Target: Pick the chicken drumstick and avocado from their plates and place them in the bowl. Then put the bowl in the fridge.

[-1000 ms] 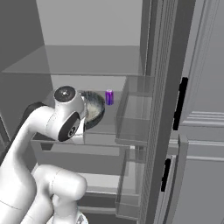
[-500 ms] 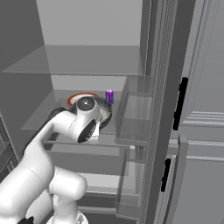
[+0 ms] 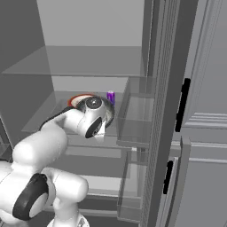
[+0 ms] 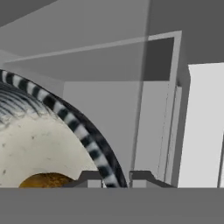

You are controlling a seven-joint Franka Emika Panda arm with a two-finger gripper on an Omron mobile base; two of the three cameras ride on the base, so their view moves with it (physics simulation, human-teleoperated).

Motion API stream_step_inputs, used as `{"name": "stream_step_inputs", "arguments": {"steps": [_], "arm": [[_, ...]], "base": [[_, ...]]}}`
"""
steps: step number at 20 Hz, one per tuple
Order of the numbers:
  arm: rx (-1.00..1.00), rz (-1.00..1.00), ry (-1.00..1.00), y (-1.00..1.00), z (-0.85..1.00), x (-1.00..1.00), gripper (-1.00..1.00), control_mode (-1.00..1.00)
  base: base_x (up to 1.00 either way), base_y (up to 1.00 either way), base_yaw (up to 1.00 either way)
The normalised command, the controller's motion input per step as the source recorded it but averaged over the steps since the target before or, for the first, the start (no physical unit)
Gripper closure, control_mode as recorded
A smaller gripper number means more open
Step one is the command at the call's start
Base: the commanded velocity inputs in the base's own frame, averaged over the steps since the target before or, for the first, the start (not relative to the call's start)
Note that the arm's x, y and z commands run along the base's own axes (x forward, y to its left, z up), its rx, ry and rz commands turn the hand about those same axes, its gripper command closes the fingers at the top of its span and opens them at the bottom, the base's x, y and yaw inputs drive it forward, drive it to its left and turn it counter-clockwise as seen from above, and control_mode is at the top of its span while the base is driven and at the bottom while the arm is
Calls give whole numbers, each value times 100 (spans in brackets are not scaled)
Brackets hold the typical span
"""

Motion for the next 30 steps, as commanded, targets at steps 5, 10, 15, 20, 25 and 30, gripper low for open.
{"name": "stream_step_inputs", "arguments": {"steps": [5, 10, 15, 20, 25, 30], "arm": [[0, 0, 3, 0, -13, 45, 100, -100], [0, 0, -9, 0, 5, -7, -100, -100], [0, 0, -28, 0, 14, -52, -100, -100], [-2, 0, -41, 17, 47, -78, -100, -100], [-8, 4, -2, 41, 99, -89, -100, -100], [-7, 7, 7, 15, 100, -100, -100, -100]], "base": [[0, 0, 0], [0, 0, 0], [0, 0, 0], [0, 0, 0], [0, 0, 0], [0, 0, 0]]}}
